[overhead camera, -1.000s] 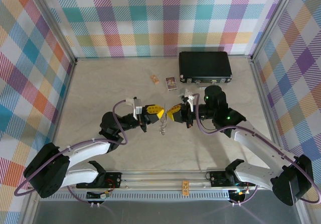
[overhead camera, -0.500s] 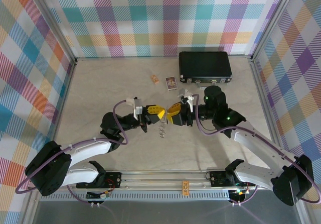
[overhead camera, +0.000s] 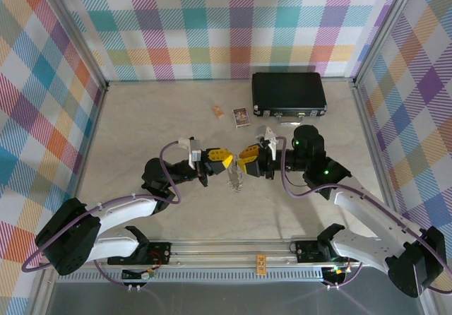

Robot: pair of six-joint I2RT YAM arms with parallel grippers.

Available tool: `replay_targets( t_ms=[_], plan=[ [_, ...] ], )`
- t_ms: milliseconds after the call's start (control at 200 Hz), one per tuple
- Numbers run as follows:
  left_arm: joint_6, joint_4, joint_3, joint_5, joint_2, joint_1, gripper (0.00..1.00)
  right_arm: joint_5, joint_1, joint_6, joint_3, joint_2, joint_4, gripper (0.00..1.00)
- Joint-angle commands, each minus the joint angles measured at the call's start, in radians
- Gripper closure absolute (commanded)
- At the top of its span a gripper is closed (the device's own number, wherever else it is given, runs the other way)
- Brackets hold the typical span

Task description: Put the keys on the keyring

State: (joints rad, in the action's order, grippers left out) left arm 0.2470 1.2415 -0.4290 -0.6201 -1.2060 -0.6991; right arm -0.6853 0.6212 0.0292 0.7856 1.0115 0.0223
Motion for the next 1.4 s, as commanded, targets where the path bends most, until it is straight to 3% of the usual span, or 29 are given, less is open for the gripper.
replay_targets(
  t_ms=[0,505,720,825,1060,1135,1205,1395],
  plan=[
    [0.004,0.074,-0.027,-0.026,0.007,-0.008,1.00,-0.031,0.003,-0.008,0.035,0.022,0.044,0.72],
    [0.011,0.075,-0.036,-0.044,-0.012,-0.009,1.00,-0.094,0.003,-0.001,0.049,0.046,0.083,0.77],
    [0.010,0.075,-0.036,-0.041,-0.009,-0.009,1.00,-0.128,0.003,-0.008,0.059,0.068,0.063,0.85],
    [0.009,0.075,-0.036,-0.040,-0.007,-0.010,1.00,-0.143,0.003,-0.020,0.068,0.073,0.038,1.00],
    [-0.016,0.054,-0.018,-0.020,0.011,-0.008,1.00,-0.114,0.003,-0.104,0.105,0.052,-0.093,1.00],
    [-0.043,0.007,-0.009,-0.002,0.034,-0.004,0.74,-0.088,0.003,-0.173,0.133,0.047,-0.180,1.00],
    [-0.075,-0.055,0.000,0.006,0.066,0.002,0.65,-0.058,0.003,-0.238,0.173,0.055,-0.285,1.00],
    [-0.256,-0.460,-0.039,0.032,0.198,0.010,0.63,0.034,0.004,-0.430,0.292,0.101,-0.559,1.00]
  ],
)
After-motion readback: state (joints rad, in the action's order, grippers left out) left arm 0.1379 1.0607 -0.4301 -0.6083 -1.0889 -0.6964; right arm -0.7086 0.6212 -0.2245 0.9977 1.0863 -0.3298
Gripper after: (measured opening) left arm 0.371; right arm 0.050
